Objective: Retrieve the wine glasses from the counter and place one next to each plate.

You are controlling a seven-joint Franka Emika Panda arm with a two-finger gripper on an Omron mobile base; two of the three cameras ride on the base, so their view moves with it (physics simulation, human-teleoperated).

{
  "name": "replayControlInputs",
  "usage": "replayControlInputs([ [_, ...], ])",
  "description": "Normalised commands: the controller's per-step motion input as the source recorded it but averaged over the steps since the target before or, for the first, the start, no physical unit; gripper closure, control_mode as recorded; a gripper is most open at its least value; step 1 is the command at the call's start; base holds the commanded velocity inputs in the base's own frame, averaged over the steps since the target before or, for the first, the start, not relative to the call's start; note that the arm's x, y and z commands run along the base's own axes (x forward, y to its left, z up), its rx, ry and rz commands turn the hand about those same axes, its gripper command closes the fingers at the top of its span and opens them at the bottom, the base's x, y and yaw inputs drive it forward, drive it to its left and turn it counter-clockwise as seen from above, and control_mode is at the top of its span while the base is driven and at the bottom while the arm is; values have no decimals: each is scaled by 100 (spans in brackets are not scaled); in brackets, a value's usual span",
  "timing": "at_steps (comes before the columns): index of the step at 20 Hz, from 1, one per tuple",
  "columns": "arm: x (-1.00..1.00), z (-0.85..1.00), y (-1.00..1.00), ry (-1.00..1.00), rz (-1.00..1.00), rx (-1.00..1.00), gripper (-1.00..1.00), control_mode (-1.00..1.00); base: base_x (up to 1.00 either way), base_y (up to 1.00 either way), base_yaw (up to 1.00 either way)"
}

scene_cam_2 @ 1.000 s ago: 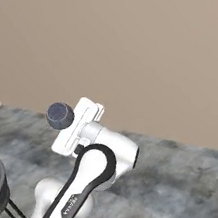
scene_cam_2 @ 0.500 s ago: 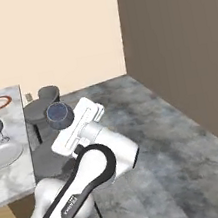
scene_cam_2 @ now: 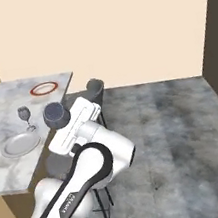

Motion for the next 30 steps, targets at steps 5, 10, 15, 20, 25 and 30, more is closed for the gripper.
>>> replayControlInputs([
  [5,0,0,0,0,0,0,100,100,70,-100,46],
  [10,0,0,0,0,0,0,100,100,69,-92,52],
  [15,0,0,0,0,0,0,100,100,65,-88,52],
  [20,0,0,0,0,0,0,100,100,65,-91,50],
  [25,0,0,0,0,0,0,100,100,64,-93,50],
  [30,0,0,0,0,0,0,100,100,62,-94,52],
])
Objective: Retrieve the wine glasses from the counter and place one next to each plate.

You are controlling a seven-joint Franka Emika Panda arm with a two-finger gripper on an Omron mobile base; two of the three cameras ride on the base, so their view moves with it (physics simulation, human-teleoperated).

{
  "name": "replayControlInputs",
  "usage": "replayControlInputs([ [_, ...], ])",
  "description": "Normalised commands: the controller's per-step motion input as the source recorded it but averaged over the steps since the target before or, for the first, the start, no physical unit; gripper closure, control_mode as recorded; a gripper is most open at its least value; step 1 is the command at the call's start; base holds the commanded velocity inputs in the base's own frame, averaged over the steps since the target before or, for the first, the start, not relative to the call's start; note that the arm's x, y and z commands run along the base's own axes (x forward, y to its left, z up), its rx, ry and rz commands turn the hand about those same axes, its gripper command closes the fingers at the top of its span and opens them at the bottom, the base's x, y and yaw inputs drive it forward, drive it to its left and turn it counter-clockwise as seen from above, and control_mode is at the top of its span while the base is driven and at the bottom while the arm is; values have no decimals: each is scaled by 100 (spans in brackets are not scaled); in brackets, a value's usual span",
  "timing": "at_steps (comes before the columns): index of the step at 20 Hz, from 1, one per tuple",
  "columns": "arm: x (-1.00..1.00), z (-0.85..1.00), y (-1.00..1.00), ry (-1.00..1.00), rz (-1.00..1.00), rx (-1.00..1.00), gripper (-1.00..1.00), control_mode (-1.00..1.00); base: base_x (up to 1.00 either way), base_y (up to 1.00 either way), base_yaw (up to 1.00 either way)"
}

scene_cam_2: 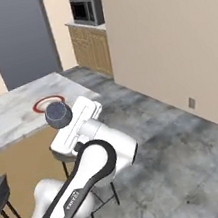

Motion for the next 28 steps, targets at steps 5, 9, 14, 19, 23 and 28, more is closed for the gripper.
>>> replayControlInputs([
  [5,0,0,0,0,0,0,100,100,64,-58,74],
  [9,0,0,0,0,0,0,100,100,64,-26,85],
  [14,0,0,0,0,0,0,100,100,71,-50,68],
  [19,0,0,0,0,0,0,100,100,-3,-98,31],
  [23,0,0,0,0,0,0,100,100,-30,-100,21],
  [28,0,0,0,0,0,0,100,100,75,-46,23],
])
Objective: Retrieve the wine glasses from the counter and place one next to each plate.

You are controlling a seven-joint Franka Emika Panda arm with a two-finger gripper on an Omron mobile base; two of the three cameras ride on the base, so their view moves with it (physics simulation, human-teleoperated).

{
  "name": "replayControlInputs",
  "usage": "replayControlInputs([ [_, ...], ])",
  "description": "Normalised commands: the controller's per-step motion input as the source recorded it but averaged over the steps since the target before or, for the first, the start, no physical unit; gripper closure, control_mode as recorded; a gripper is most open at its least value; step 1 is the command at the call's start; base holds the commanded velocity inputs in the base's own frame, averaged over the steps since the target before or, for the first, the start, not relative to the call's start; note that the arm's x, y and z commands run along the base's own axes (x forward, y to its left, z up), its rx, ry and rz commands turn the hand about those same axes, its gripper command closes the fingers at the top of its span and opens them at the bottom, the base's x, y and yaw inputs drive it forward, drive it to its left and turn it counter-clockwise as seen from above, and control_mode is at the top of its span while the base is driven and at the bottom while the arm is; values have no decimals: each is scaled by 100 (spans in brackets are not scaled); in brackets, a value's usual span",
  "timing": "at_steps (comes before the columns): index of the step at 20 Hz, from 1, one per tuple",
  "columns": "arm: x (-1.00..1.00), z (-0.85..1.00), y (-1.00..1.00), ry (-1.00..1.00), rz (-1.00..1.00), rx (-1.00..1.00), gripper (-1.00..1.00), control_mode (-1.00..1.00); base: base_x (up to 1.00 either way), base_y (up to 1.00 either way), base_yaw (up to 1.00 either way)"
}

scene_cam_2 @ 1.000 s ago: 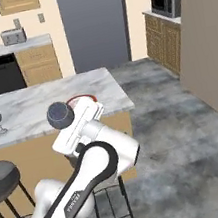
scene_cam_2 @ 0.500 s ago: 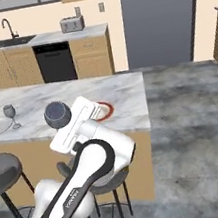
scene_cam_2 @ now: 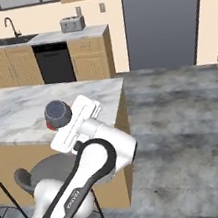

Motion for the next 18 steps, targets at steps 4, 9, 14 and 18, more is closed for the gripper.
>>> replayControlInputs([
  [4,0,0,0,0,0,0,100,100,95,0,26],
  [9,0,0,0,0,0,0,100,100,48,-4,43],
  [14,0,0,0,0,0,0,100,100,38,-8,54],
  [18,0,0,0,0,0,0,100,100,29,-27,49],
])
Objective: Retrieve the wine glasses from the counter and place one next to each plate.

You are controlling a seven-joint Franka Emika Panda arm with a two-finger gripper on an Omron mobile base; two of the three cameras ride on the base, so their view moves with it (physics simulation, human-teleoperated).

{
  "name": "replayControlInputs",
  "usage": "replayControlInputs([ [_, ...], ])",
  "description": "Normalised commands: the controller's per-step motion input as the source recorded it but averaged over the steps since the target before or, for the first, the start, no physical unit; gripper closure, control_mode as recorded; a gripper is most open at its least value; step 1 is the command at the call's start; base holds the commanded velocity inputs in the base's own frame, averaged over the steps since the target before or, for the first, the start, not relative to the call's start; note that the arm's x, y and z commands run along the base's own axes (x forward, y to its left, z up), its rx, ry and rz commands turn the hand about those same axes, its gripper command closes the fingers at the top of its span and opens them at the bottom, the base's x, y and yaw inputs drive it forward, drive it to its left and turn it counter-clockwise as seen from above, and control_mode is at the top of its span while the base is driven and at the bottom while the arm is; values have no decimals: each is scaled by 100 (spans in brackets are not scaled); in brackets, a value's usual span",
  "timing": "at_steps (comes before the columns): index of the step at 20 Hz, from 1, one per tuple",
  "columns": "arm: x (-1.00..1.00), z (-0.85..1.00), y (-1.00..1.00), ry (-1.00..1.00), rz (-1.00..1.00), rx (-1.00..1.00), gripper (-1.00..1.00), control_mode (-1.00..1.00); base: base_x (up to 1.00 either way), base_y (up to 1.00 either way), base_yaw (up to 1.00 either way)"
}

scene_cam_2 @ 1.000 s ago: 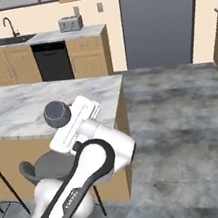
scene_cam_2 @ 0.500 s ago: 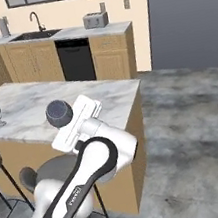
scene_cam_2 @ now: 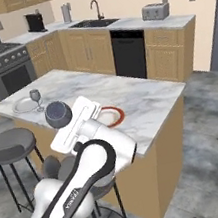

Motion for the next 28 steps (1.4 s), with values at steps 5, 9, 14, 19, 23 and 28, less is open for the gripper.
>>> replayControlInputs([
  [5,0,0,0,0,0,0,100,100,46,-36,27],
  [9,57,-24,-41,37,23,0,100,-100,0,0,0],
  [14,86,-38,-41,41,27,-6,100,-100,0,0,0],
  [19,60,-30,-54,6,31,-10,100,-100,0,0,0],
  [23,69,-57,-44,1,32,-20,100,-100,0,0,0],
  [28,63,-55,-18,8,23,-35,100,-100,0,0,0],
])
